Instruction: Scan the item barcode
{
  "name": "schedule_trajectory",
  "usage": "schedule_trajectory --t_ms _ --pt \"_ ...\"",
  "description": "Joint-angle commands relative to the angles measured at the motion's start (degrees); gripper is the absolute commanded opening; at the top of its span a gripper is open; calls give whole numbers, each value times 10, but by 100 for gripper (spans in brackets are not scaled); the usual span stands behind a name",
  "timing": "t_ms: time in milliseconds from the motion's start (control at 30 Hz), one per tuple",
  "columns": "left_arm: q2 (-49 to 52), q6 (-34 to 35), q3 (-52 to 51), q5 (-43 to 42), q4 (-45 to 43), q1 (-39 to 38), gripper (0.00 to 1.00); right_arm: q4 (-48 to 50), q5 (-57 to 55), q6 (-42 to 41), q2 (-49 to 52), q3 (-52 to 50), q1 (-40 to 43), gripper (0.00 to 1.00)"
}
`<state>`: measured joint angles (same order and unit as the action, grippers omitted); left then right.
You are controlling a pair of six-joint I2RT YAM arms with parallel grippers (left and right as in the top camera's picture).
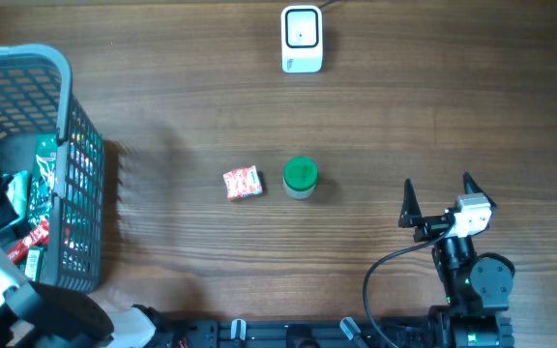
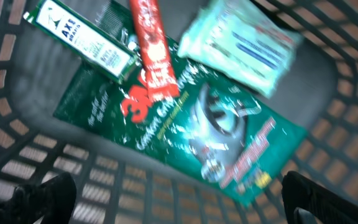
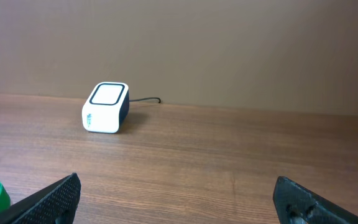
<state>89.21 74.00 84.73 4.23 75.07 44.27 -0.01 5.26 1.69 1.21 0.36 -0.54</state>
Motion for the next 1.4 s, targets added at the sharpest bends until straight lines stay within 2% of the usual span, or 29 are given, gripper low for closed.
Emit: schedule_trajectory --t_ms 0,300,400,633,767,967,1067,1100,1200,1233,1367 --pt "15 63 -55 71 -16 3 100 2 -6 -6 -2 -1 0 100" --pt "16 64 -179 109 -105 3 99 2 -6 -6 -2 -1 0 100" --pt "16 90 -221 110 -126 7 99 2 -6 -6 -2 -1 0 100" --pt "16 92 -244 152 -132 59 100 2 -6 -6 -2 -1 0 100" --pt "17 91 -244 149 -152 93 100 2 -6 -6 -2 -1 0 100" --pt "60 87 -260 126 -178 95 100 2 -6 -6 -2 -1 0 99" --pt "92 88 -272 116 -181 95 84 2 -6 -6 -2 -1 0 100" --pt "97 88 -275 117 -181 95 82 2 -6 -6 -2 -1 0 100" --pt "106 88 -283 116 -179 95 59 2 -6 -6 -2 -1 0 100" --pt "106 88 -283 116 -179 95 54 2 -5 -6 -2 -1 0 99" --pt "100 87 -280 116 -179 95 47 2 -6 -6 -2 -1 0 100"
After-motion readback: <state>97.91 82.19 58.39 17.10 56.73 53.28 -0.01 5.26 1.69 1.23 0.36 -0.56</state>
